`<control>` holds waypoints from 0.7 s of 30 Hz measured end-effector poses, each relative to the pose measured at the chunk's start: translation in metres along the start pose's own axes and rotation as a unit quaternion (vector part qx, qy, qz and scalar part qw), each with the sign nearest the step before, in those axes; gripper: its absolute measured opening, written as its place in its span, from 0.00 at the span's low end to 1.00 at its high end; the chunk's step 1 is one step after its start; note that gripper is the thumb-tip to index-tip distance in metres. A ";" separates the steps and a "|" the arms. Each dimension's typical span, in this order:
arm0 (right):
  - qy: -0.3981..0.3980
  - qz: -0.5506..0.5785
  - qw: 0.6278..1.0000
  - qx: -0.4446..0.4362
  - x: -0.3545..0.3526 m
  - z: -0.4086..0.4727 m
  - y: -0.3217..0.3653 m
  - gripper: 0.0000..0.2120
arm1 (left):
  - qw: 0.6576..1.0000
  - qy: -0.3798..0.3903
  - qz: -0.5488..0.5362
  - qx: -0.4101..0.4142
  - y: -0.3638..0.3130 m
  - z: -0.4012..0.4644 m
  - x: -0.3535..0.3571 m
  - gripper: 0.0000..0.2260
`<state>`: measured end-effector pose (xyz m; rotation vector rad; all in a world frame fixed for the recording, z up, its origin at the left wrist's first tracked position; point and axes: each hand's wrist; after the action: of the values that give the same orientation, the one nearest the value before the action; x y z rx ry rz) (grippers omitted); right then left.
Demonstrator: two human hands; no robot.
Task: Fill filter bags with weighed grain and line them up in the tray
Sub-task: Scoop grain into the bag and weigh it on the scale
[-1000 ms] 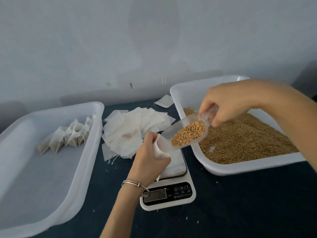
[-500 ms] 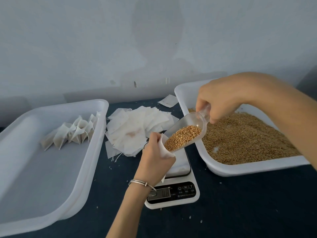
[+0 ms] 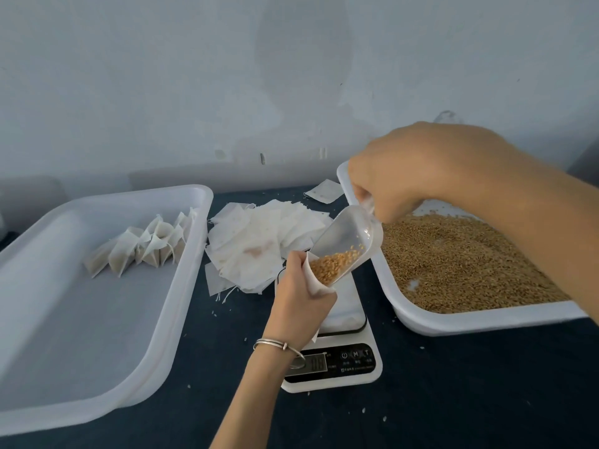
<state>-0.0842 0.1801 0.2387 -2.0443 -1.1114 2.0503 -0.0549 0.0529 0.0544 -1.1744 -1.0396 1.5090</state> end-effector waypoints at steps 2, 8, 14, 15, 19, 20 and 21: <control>0.010 -0.006 1.000 -0.001 -0.003 -0.001 0.002 0.12 | 1.000 -0.005 -0.005 0.000 0.000 0.000 0.000 0.14; -0.047 -0.028 0.998 0.006 -0.004 -0.002 0.010 0.07 | 1.000 -0.012 -0.010 0.002 0.004 -0.001 0.000 0.11; 0.016 -0.003 1.000 0.012 -0.008 -0.008 0.000 0.03 | 1.000 -0.004 -0.027 -0.011 0.007 0.002 -0.012 0.12; 0.031 0.010 0.999 0.015 -0.003 -0.010 -0.006 0.05 | 0.999 -0.008 -0.033 -0.013 0.006 0.005 -0.017 0.12; 0.016 0.186 0.980 0.068 0.032 -0.024 -0.032 0.05 | 0.999 0.025 -0.033 0.026 -0.002 0.021 -0.030 0.13; -0.003 0.228 0.969 0.097 0.045 -0.027 -0.036 0.06 | 0.998 0.042 -0.024 0.032 -0.004 0.025 -0.029 0.13; -0.020 0.265 0.955 0.130 0.059 -0.031 -0.038 0.08 | 0.998 0.061 -0.011 0.032 -0.005 0.027 -0.027 0.12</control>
<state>-0.0814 0.2516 0.2112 -2.3430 -0.2719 2.3037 -0.0779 0.0260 0.0698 -1.1904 -0.9132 1.4246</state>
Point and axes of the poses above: each hand's wrist, its own z-axis towards the middle knuckle, its own x-axis out of the palm, y = z × x, and after that the axes turned 15 degrees about -z, right-handed
